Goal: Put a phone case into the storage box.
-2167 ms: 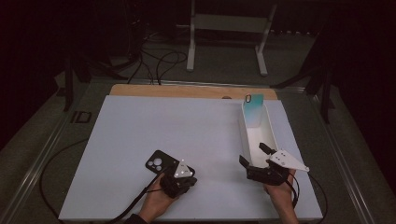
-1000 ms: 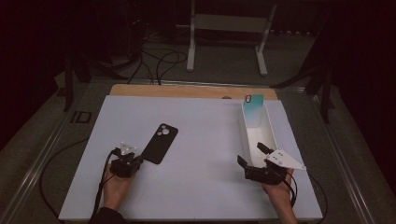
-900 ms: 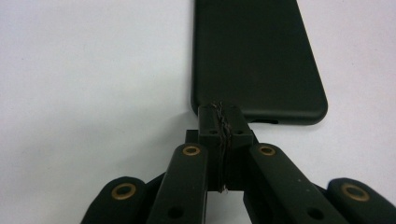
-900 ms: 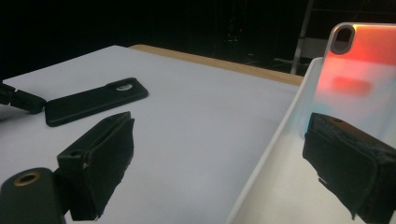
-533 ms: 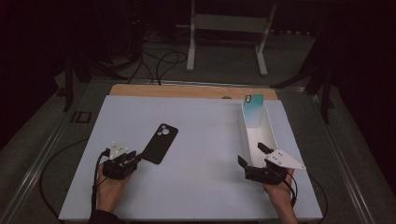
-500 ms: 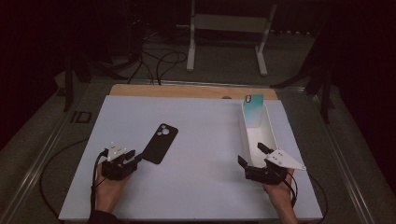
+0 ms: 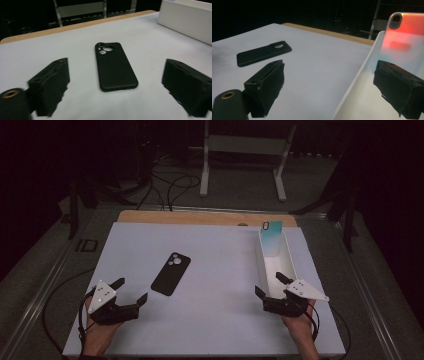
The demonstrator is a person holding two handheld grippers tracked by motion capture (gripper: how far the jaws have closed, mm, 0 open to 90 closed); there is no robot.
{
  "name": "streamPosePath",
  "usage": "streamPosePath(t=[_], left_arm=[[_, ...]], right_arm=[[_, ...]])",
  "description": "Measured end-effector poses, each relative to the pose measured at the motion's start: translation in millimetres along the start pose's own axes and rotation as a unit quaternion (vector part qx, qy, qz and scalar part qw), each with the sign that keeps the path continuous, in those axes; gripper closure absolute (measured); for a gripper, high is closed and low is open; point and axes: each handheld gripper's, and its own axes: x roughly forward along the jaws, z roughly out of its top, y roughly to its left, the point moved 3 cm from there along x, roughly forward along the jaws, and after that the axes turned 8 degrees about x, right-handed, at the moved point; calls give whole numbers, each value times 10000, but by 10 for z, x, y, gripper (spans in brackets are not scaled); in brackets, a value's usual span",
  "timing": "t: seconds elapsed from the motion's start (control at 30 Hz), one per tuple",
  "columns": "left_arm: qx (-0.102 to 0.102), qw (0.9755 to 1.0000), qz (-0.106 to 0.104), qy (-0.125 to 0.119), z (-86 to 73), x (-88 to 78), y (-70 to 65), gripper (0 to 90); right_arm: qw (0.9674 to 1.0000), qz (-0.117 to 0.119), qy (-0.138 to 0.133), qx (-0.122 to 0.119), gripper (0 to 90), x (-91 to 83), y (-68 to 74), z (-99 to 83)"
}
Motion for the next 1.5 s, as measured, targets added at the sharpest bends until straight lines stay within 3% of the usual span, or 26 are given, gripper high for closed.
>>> streamPosePath(t=[0.1,0.27,0.77,1.3,1.5], left_arm=[[35,10000,-42,-7,-30,-20,2,5],[121,9999,80,86,-99,3,-9,0],[-142,9997,171,85,-164,13,84,0],[-295,9981,174,515,-48,154,118,0],[-137,9967,121,789,43,262,115,0]], right_arm=[[10000,-13,-17,-5,95,-9,-7,6],[10000,-30,-83,-23,95,-15,-33,19],[9998,-48,-176,-44,95,-33,-90,2],[9999,-60,-129,-35,95,-10,-84,-5],[9999,-75,-132,-26,95,-12,-96,-3]])
